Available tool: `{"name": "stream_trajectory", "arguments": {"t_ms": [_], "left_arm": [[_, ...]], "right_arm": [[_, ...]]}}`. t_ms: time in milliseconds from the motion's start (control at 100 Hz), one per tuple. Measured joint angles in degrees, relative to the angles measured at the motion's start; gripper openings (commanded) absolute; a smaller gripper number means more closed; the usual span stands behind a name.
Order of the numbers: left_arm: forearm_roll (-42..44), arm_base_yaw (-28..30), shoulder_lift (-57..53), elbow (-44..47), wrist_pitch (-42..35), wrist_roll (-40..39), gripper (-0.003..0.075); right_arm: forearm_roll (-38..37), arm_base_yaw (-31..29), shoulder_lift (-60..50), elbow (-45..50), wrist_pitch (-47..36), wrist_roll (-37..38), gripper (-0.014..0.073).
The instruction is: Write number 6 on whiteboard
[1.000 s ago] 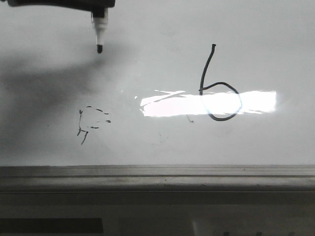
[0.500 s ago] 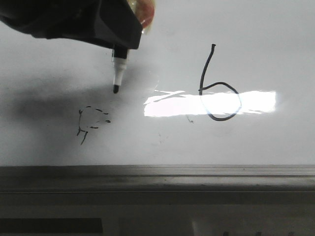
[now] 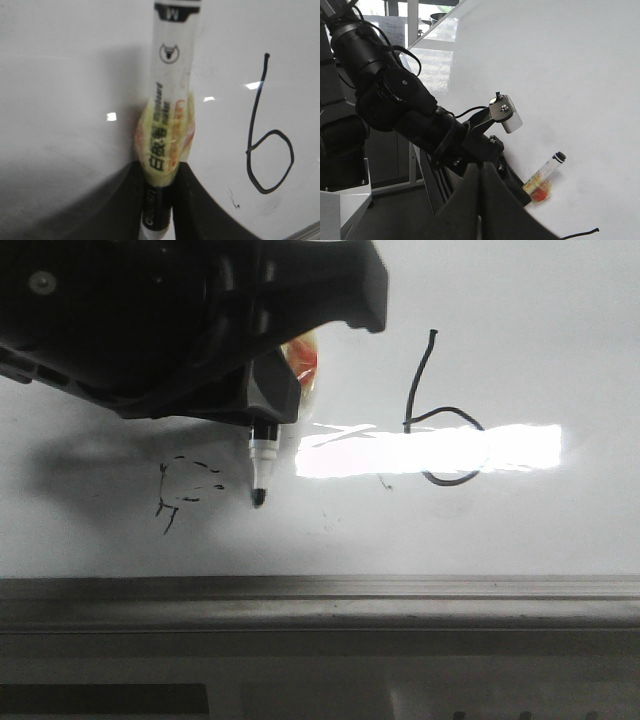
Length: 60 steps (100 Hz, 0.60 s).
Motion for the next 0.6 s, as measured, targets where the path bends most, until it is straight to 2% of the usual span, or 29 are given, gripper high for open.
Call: {"name": "stream_trajectory", "arguments": {"t_ms": [320, 600], "left_arm": [[0.0, 5.7, 0.7, -0.8, 8.1, -1.5, -0.0020], [0.4, 6.0, 2.2, -1.1, 10.7, -1.5, -0.0020]], "right_arm": [[1.9, 0.0, 0.0, 0.0, 0.3, 0.0, -0.0064], [2.1, 0.0, 0.0, 0.0, 0.6, 0.0, -0.0064]]}}
